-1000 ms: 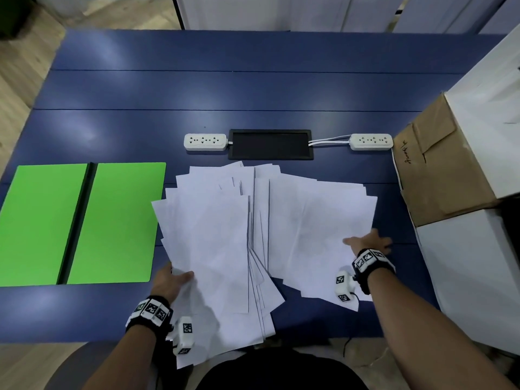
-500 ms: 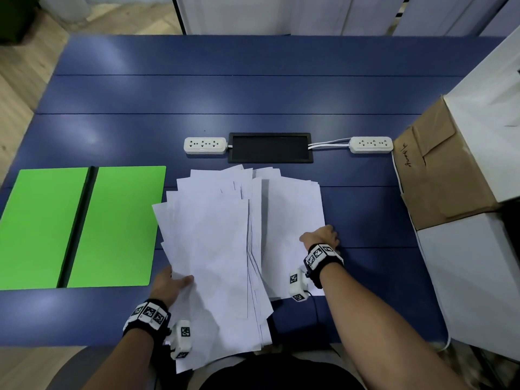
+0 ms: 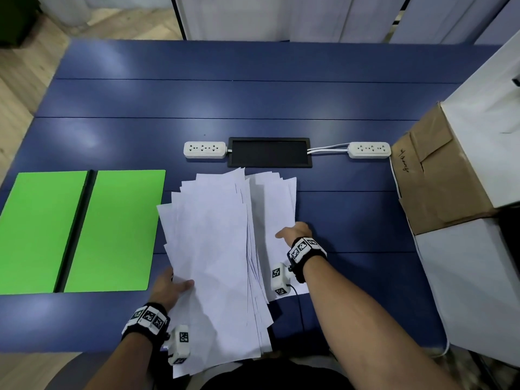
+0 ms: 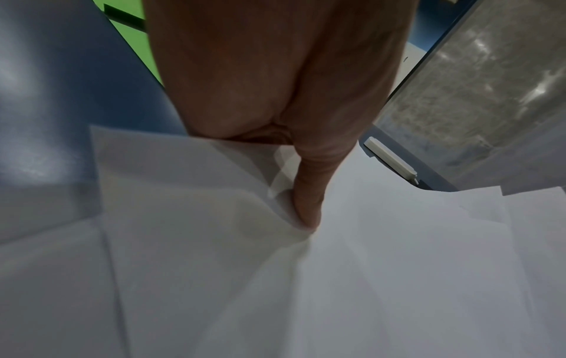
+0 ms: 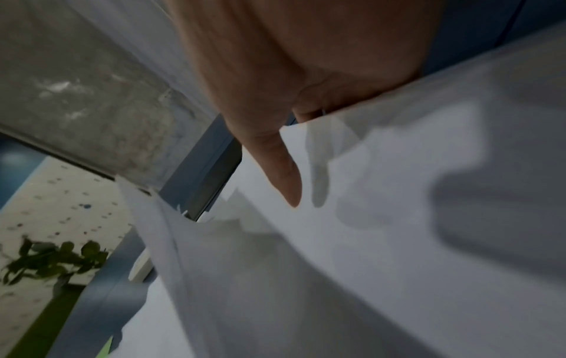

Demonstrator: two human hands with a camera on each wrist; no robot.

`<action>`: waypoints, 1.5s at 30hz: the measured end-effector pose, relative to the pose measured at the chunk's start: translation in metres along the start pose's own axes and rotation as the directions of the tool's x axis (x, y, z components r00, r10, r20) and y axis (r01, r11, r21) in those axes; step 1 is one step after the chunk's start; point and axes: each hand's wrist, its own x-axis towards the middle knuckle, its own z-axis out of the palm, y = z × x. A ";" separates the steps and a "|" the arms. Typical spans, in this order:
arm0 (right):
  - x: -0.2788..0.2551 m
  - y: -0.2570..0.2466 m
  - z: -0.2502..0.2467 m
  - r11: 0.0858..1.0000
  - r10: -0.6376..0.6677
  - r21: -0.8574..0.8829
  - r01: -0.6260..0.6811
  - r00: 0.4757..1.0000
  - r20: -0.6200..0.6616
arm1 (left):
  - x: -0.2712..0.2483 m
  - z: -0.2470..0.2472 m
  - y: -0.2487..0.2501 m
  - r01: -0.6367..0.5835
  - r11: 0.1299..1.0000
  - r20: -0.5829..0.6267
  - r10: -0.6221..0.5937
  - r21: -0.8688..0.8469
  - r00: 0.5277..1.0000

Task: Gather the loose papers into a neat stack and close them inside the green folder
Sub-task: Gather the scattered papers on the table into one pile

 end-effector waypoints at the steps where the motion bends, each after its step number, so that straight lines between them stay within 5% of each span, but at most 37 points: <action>1: -0.002 -0.002 0.004 0.998 -0.007 -0.057 0.006 1.000 -0.012 | 0.001 0.000 -0.001 -0.003 1.000 0.001 0.003 0.007 1.000; 4: -0.008 -0.008 0.013 0.986 -0.053 -0.161 0.045 0.997 -0.047 | 0.003 0.002 -0.003 -0.002 1.000 0.014 0.002 -0.003 1.000; 19: -0.003 0.008 0.021 0.999 -0.043 0.008 0.043 0.993 0.109 | 0.007 0.003 -0.015 -0.020 1.000 0.010 0.020 -0.018 1.000; 32: -0.020 0.007 0.043 0.991 -0.099 -0.076 0.111 0.983 0.153 | 0.007 0.003 -0.019 -0.005 1.000 0.008 0.005 -0.012 1.000; 38: -0.007 0.018 0.015 0.988 -0.112 -0.105 0.115 0.993 0.033 | 0.002 0.007 -0.011 -0.032 0.999 -0.030 0.032 0.005 0.999; 45: 0.001 0.023 -0.111 0.960 -0.256 -0.184 0.211 0.928 -0.272 | 0.005 0.008 -0.012 -0.016 0.999 -0.013 0.015 -0.034 1.000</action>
